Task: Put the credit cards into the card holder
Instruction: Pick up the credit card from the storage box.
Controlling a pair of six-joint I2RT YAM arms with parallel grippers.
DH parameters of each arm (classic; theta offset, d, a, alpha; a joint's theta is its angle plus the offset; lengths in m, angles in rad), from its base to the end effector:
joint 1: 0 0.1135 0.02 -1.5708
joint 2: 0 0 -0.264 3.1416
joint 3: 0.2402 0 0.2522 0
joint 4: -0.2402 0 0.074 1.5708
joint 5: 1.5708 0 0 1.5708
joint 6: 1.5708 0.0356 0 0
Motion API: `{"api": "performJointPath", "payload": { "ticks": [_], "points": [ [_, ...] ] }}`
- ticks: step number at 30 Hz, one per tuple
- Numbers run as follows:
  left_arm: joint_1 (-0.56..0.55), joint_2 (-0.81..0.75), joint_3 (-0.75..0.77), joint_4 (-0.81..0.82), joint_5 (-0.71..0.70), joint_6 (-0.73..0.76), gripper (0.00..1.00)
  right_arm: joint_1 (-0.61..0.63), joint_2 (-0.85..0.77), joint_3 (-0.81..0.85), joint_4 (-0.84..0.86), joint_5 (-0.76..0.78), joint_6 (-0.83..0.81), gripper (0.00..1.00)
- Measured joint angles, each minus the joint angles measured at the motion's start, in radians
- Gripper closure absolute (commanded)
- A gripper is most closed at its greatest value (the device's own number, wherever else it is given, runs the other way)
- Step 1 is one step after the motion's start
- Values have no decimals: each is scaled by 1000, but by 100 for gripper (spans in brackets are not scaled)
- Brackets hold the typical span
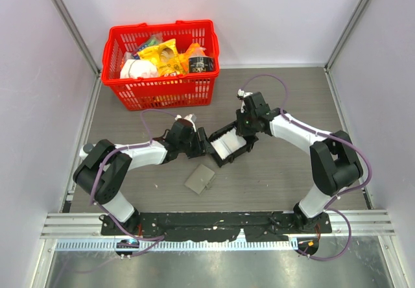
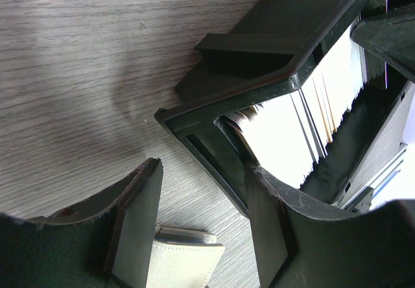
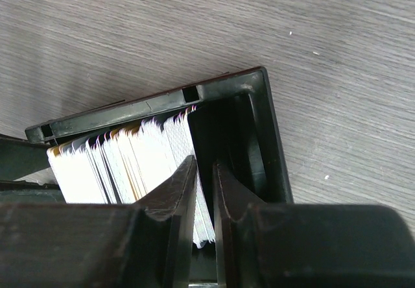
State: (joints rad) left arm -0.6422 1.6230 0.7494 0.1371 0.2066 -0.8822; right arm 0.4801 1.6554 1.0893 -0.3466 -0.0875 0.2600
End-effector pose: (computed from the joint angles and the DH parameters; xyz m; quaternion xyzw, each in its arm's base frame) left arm 0.2500 -0.1961 0.1548 -0.0674 0.9078 -0.3465 0.2264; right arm 0.3074 0.1636 0.2092 -0.1179 0.9382 0.1553 0.2860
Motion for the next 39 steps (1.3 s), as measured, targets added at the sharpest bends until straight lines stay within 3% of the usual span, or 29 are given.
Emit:
{"api": "performJointPath", "payload": {
  "ticks": [4, 16, 30, 39],
  "points": [
    [0, 1, 0, 1, 0, 0, 42, -1, -9, -7, -5, 3, -3, 90],
    [1, 1, 0, 1, 3, 0, 41, -4, -27, -5, -37, 14, -29, 99],
    [1, 1, 0, 1, 0, 0, 39, 5, -44, 18, -97, 61, -101, 99],
    [-1, -7, 0, -14, -19, 19, 35, 17, -169, 18, -96, 68, -127, 99]
  ]
}}
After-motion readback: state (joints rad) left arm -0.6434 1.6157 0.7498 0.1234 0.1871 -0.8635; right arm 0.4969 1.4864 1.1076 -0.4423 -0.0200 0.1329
